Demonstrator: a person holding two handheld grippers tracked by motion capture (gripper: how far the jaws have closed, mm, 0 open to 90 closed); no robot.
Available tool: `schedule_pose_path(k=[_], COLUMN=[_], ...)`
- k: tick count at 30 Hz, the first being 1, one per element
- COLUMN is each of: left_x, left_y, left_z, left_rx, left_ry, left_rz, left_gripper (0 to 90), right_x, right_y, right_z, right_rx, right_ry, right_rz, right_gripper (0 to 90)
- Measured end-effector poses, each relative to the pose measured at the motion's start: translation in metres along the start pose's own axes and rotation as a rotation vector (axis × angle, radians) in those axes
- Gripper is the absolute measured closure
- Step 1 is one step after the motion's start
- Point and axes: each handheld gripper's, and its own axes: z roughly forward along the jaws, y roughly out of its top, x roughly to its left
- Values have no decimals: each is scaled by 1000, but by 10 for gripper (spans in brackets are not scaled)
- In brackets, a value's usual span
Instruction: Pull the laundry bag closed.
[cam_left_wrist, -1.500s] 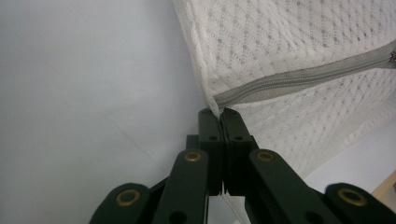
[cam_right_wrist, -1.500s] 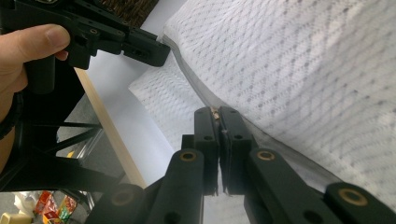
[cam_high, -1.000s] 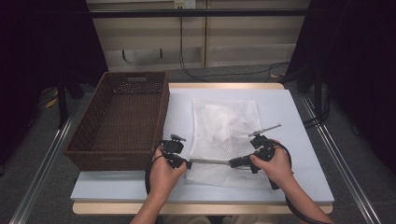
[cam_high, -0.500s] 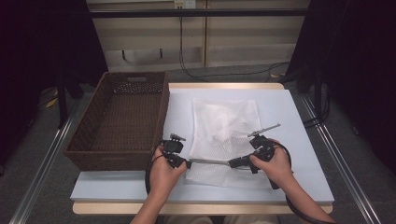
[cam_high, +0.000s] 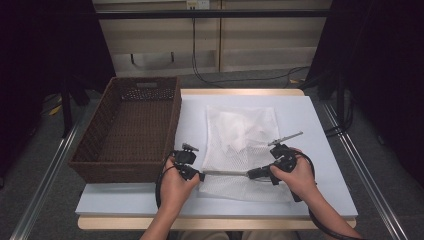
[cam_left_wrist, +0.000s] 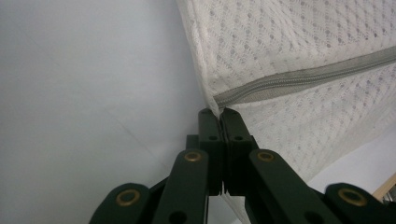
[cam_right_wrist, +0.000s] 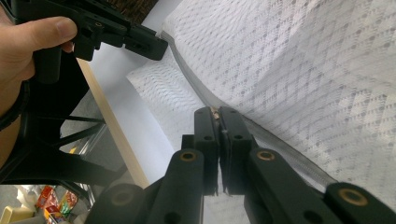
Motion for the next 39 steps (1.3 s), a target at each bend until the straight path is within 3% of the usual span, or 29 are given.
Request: schedule_pose_path(k=[7, 8, 39], left_x=[0, -1, -5], left_y=[0, 0, 0], left_z=[-1, 0, -4], left_rx=[-1, -9, -7], left_ry=[-8, -6, -1], left_rz=[-2, -17, -3], left_gripper=[887, 887, 887], right_x=[-2, -3, -4], right_y=[1, 1, -6], right_z=[-1, -1, -12], right_rx=[0, 0, -25], right_ry=[3, 3, -5], right_rz=[3, 5, 14], right_gripper=[873, 873, 873])
